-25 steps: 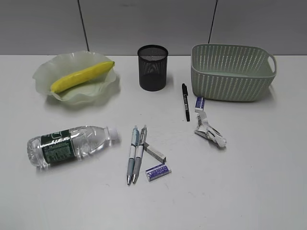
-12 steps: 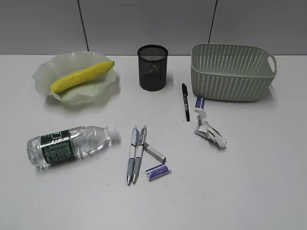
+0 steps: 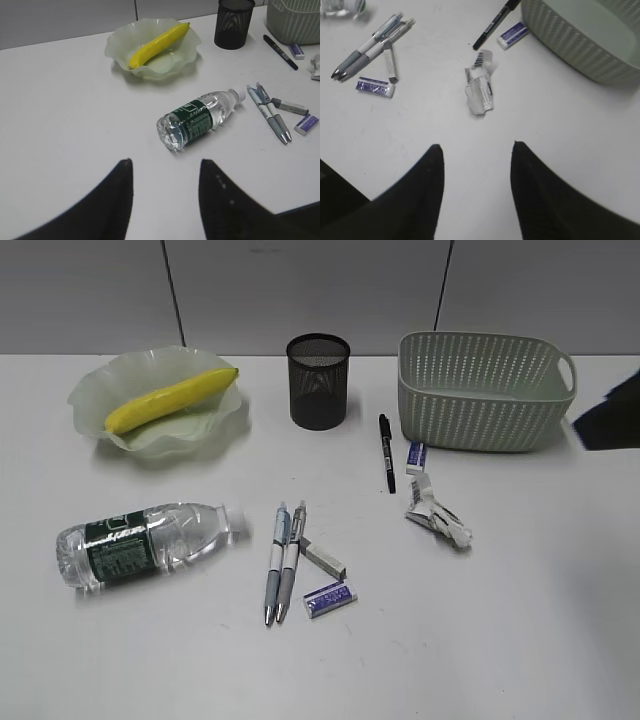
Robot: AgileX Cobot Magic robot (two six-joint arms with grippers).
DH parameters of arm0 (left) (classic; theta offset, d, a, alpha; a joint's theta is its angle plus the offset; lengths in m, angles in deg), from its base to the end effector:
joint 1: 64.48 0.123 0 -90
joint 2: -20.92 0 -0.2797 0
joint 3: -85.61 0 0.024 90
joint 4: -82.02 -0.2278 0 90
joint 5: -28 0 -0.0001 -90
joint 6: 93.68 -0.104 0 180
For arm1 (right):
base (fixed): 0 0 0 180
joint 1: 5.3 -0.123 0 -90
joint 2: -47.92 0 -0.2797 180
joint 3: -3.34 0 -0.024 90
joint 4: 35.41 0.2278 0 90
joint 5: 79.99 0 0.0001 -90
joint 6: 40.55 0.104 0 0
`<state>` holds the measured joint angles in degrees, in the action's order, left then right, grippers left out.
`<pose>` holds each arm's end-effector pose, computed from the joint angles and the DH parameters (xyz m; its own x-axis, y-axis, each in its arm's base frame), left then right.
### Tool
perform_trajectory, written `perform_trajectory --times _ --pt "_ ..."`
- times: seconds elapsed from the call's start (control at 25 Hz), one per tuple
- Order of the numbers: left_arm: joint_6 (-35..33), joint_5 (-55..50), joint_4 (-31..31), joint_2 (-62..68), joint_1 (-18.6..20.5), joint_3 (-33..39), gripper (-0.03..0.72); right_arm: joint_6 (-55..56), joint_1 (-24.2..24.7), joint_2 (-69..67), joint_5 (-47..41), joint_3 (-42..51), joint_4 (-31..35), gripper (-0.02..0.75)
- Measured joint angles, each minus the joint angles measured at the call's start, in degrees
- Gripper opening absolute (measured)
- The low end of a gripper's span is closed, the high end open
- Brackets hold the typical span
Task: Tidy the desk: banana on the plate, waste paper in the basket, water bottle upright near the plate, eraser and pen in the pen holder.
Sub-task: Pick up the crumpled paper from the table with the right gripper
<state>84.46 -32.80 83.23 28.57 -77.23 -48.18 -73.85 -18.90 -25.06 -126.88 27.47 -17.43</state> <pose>-0.0130 0.0010 0.2705 -0.4015 0.1136 -0.9088 0.2460 0.9692 0.0124 0.1973 0.0719 0.3056 -0.5929 -0.4993 -0.6318 -0.6126 0.7889 -0.0485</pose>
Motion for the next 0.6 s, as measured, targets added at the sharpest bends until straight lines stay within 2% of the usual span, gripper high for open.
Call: perform_trajectory --times 0.16,0.32,0.6 --pt "0.0 0.0 0.0 0.0 0.0 0.0 0.325 2.2 -6.1 -13.5 0.4 -4.6 -3.1 0.391" --pt "0.0 0.0 0.0 0.0 0.0 0.0 0.325 6.9 -10.4 -25.2 1.1 -9.5 -5.1 0.484" --pt "0.0 0.0 0.0 0.0 0.0 0.0 0.321 13.0 -11.5 -41.5 1.5 -18.3 -9.6 0.512"
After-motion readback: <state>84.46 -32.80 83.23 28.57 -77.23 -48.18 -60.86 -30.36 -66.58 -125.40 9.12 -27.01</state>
